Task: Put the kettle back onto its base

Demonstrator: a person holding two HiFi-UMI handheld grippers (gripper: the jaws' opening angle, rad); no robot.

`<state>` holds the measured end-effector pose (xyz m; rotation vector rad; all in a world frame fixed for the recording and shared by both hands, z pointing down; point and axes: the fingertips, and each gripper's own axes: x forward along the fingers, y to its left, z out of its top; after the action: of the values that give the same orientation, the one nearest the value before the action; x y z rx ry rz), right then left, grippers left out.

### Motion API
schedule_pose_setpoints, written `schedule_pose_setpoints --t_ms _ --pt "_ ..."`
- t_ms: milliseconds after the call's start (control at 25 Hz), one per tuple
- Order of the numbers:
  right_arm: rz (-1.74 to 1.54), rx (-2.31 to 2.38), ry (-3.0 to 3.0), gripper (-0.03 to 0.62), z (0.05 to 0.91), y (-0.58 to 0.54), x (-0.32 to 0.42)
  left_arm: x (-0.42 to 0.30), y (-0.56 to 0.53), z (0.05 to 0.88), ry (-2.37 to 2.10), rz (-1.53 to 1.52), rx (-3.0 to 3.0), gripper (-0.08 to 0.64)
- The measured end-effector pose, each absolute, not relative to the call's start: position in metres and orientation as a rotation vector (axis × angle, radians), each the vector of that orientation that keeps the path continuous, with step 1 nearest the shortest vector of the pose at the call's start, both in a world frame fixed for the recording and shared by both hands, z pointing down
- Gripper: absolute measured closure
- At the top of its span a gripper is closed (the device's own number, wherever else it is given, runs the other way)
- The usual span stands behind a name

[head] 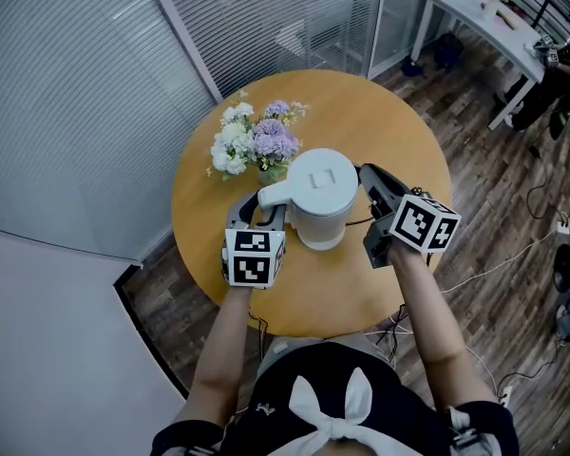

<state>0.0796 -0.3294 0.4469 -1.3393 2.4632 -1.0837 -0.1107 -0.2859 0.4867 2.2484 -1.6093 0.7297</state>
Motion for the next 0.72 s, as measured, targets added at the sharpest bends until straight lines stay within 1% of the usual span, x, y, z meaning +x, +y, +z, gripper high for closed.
schedule_pose_setpoints --t_ms 720 --pt "-1.127 -1.374 2.465 0.551 0.467 -0.332 0.08 -0.108 -0.285 0.507 -1.561 0.776 2.234 0.371"
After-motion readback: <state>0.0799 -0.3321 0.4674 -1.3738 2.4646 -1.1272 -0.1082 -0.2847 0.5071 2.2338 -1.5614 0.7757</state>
